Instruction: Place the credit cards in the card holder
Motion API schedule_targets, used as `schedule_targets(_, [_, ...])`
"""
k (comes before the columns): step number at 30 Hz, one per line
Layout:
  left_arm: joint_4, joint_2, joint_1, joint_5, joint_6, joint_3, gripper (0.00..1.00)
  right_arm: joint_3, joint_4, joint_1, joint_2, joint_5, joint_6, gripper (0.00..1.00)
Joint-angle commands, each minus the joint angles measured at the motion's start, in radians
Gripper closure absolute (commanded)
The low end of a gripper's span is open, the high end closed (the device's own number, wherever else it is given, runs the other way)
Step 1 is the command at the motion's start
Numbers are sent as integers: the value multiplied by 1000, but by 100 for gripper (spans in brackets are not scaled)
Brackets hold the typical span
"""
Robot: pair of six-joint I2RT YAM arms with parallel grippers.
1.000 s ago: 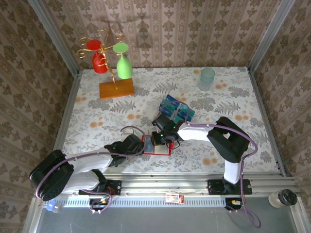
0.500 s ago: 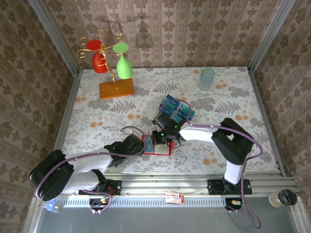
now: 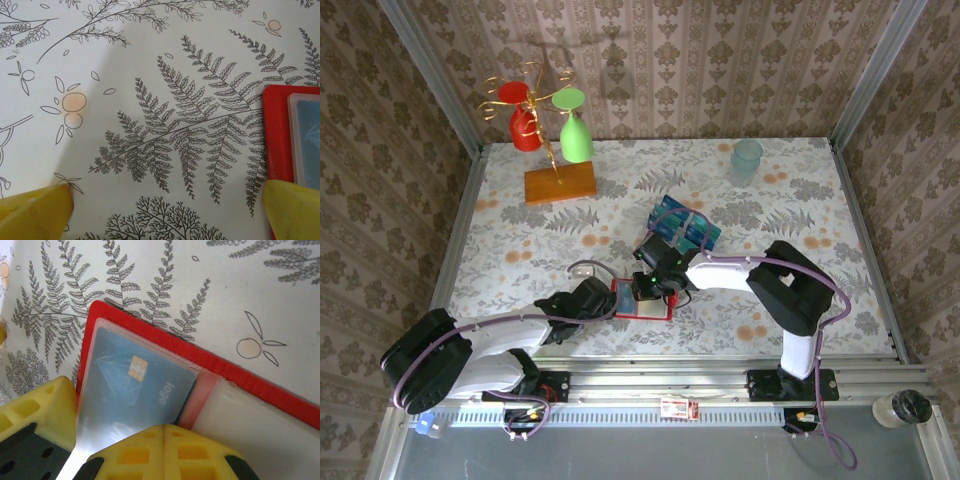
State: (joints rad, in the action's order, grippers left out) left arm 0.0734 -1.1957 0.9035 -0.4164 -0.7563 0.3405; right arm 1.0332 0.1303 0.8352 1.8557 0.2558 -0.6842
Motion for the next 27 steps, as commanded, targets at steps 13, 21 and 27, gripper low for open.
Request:
schedule_targets(13, [121, 204, -27, 59, -41, 41, 0, 20, 49, -2, -53, 15, 7, 100])
schedule_targets(21, [174, 236, -36, 80, 9, 114, 0, 8, 119, -39, -156, -23, 41, 92])
schedule_targets(27, [152, 186, -23, 107, 12, 153, 0, -30, 187, -70, -203, -84, 86, 87])
